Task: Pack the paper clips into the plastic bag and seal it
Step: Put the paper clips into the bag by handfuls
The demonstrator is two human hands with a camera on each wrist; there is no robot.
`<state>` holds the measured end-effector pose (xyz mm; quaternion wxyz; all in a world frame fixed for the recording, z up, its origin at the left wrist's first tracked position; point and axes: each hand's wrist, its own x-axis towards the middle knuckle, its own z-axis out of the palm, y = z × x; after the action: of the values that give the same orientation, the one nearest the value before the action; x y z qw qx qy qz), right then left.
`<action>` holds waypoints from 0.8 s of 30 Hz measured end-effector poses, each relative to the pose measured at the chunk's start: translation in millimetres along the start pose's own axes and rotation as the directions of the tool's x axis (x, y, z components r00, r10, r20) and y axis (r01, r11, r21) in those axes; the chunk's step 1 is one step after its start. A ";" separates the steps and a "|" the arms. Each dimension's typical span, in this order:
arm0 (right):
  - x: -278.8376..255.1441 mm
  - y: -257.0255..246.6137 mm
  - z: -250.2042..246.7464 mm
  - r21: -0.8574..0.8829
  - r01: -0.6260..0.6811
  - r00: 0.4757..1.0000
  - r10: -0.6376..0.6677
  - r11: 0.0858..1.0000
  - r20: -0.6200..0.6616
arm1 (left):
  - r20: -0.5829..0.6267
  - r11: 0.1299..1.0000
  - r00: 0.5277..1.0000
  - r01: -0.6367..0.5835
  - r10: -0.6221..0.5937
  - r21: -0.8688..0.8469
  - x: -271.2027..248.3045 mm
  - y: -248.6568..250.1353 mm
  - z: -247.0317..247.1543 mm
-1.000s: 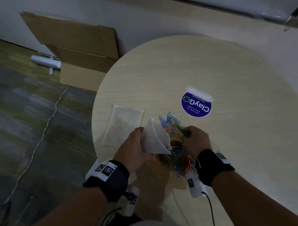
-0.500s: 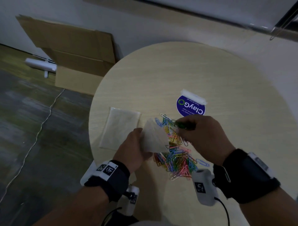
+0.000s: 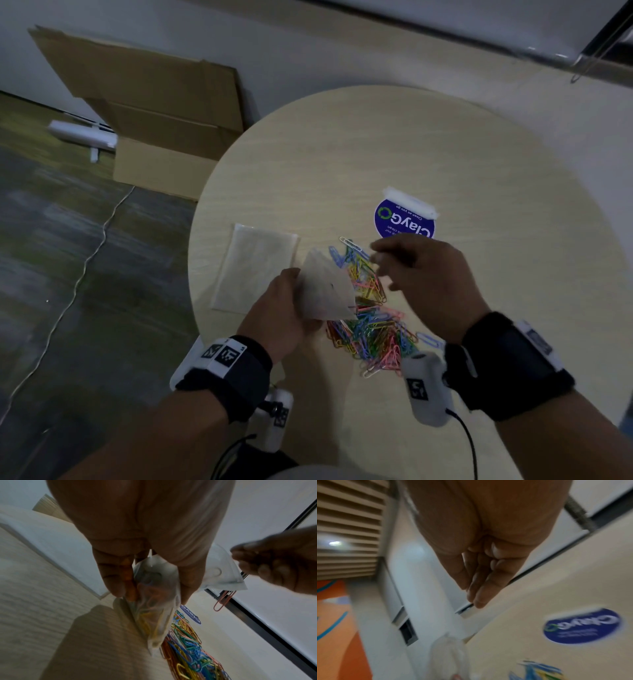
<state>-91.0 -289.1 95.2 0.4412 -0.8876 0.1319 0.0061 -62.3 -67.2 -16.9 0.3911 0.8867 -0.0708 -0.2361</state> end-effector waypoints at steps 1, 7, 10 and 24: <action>-2.8 14.4 -5.5 -0.011 -0.053 0.998 0.053 0.999 -0.017 | 0.002 1.000 1.000 0.008 -0.008 0.001 -0.6 0.3 -0.9; -54.5 103.1 -3.7 -0.551 -0.287 0.876 0.447 0.784 0.179 | 0.039 1.000 0.999 0.025 -0.026 0.010 -3.1 1.3 -4.7; -75.8 116.6 17.9 -0.583 -0.282 0.850 0.480 0.761 0.215 | 0.037 1.000 0.999 0.027 -0.028 0.016 -2.3 -1.4 -6.3; -37.0 111.5 33.7 -0.463 -0.342 0.936 0.337 0.817 -0.097 | 0.031 1.000 1.000 0.005 -0.004 -0.022 -5.9 5.1 -8.4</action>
<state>-149.8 -318.4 -7.8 0.2023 -0.9303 0.2847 0.1122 -63.2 -63.3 -6.2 0.3991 0.8788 -0.0722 -0.2515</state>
